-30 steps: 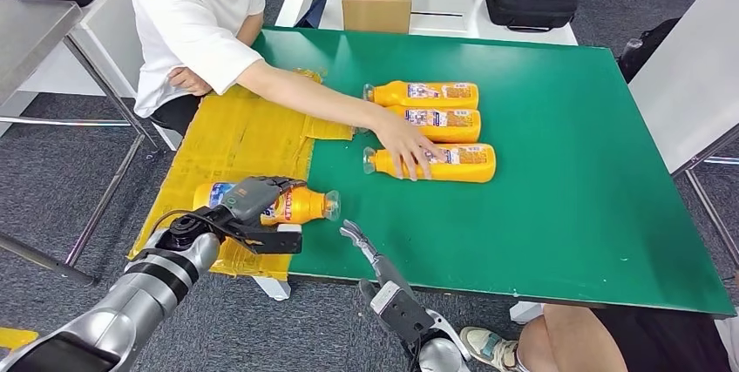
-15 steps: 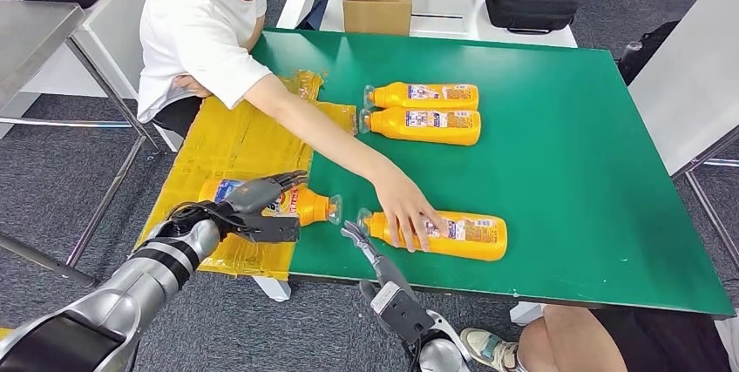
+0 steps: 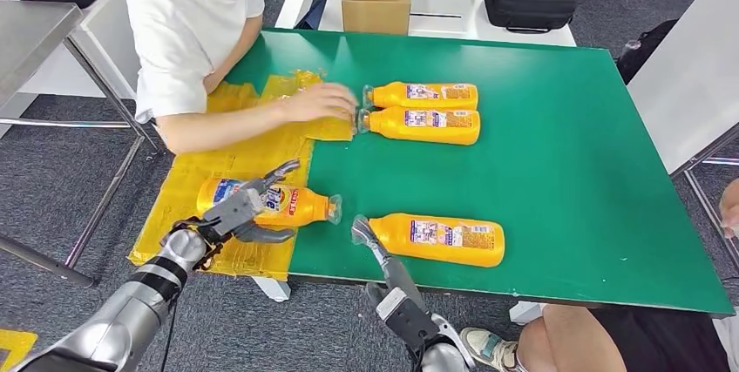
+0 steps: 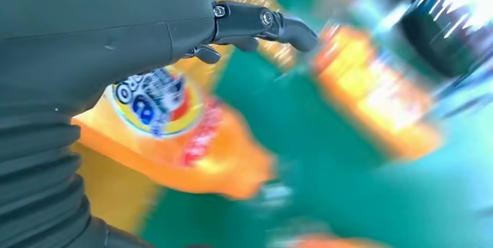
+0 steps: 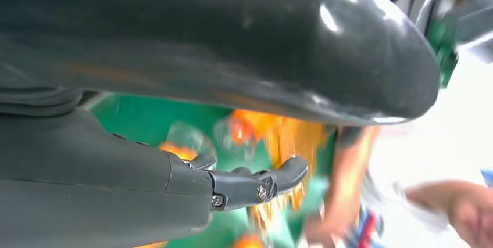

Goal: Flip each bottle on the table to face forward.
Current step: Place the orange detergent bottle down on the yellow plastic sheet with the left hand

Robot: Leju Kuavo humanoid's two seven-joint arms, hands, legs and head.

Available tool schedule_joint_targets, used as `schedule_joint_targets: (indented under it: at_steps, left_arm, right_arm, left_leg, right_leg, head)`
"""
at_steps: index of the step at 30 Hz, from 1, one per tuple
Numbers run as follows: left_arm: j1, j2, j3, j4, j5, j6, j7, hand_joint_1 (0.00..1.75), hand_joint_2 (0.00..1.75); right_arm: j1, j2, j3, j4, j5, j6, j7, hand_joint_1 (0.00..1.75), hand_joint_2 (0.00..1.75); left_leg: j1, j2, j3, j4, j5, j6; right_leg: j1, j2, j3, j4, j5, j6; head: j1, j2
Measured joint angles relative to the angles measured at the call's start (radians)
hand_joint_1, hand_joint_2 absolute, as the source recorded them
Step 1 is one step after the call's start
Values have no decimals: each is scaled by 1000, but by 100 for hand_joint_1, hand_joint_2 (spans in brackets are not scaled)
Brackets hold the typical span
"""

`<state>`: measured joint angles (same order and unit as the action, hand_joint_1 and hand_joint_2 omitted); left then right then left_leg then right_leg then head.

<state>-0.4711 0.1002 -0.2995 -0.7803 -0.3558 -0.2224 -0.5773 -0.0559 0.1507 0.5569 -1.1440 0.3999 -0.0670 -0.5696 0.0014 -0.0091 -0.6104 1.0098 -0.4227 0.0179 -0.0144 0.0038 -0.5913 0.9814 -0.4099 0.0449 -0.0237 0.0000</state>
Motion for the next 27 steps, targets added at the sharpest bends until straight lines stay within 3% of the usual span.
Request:
schedule_joint_targets:
  at_steps: [2,5,9,16,27]
  left_arm:
    - [71,-37,76,-132,199,16,55,0,175]
    - [170,-107,192,-339,438,136,133,0,175]
    - [295,-168,292,-565,538,264,122,0,175]
    - [451,-227,347,-792,472,392,61,0,175]
    - [511,-244,333,-910,424,402,58,0,175]
  right_arm:
    - [20,-9,-6,-38,109,-135,15,0,175]
    - [37,-44,-23,-98,308,-309,104,0,175]
    - [53,-116,-79,-141,470,-387,192,0,175]
    - [43,-207,-219,-172,542,-341,264,0,175]
    - [-28,-252,-313,-107,511,-230,314,0,175]
  left_leg:
    - [0,-1,-2,0,0,0]
    - [0,0,-4,0,-1,0]
    - [-2,1,-4,0,-1,1]
    - [-2,-1,-4,0,-1,1]
    - [-2,-1,-4,0,0,2]
  right_leg:
    - [0,0,-1,0,0,0]
    - [-1,1,-2,-1,0,0]
    - [-2,2,-2,-2,0,0]
    - [-2,1,-2,-2,0,1]
    - [-2,1,-2,-2,1,2]
  head:
    - [0,0]
    - [0,0]
    - [0,0]
    - [0,0]
    - [0,0]
